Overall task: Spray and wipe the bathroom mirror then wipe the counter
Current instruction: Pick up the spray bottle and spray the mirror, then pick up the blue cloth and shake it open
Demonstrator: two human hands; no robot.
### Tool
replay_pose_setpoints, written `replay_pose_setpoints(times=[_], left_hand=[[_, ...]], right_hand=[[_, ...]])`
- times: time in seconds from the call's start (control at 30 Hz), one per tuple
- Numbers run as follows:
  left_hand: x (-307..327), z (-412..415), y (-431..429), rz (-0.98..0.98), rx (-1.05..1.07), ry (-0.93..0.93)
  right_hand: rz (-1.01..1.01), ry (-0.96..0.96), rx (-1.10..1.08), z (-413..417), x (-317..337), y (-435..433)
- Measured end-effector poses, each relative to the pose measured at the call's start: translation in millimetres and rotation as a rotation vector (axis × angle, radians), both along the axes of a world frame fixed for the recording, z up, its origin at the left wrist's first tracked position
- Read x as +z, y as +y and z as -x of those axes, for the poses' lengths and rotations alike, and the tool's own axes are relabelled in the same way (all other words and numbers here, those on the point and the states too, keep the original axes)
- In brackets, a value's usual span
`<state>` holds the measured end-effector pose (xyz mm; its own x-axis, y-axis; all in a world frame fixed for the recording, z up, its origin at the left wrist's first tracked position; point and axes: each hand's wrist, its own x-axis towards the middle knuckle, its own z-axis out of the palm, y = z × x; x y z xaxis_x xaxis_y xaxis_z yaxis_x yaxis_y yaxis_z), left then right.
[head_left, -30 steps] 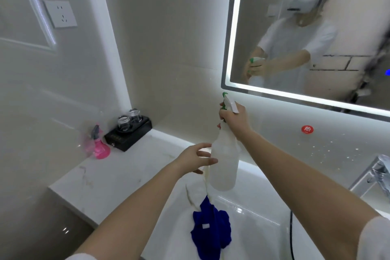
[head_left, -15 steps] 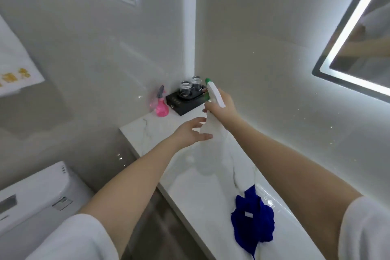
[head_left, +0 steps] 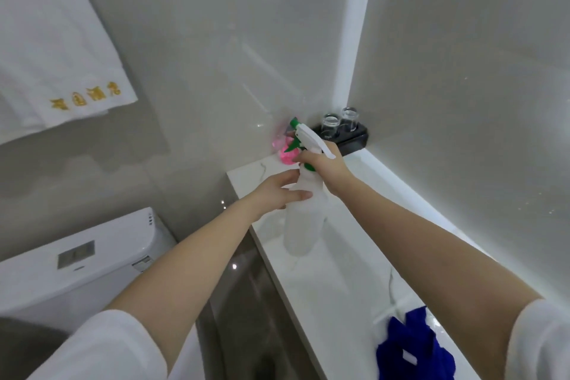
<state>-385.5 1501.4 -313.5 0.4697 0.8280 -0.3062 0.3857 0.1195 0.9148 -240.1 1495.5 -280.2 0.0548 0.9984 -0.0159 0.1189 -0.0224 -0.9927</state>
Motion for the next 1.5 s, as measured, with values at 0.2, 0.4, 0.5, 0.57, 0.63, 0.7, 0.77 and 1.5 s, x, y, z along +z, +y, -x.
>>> replay_pose_setpoints(times=[0.2, 0.4, 0.5, 0.57, 0.63, 0.7, 0.77, 1.5], left_hand=[[-8.0, -17.9, 65.4, -0.003, -0.084, -0.032], [-12.5, -21.5, 144.0, -0.043, -0.087, -0.055], [-14.6, -9.7, 177.3, -0.042, -0.07, -0.066], [-18.8, 1.9, 198.4, -0.042, -0.04, -0.07], [-29.0, 14.2, 218.6, -0.053, 0.003, -0.043], [-41.6, 25.9, 235.2, -0.1, 0.029, 0.021], [-57.1, 34.6, 247.4, -0.162, 0.037, 0.096], [-171.8, 41.5, 290.8, -0.204, 0.517, 0.069]], right_hand=[[-0.012, -0.077, -0.078, -15.6, 5.2, 48.6], [0.029, -0.178, -0.154, -15.0, 9.2, 111.9], [0.049, -0.211, -0.131, -7.3, -3.7, 140.0], [0.079, -0.215, -0.111, -0.1, -20.6, 158.2], [0.106, -0.242, -0.101, 8.4, -38.8, 174.3], [0.124, -0.248, -0.095, 19.8, -59.0, 188.4], [0.151, -0.212, -0.084, 32.6, -78.8, 199.2], [0.362, -0.144, -0.21, 92.6, -230.5, 252.5]])
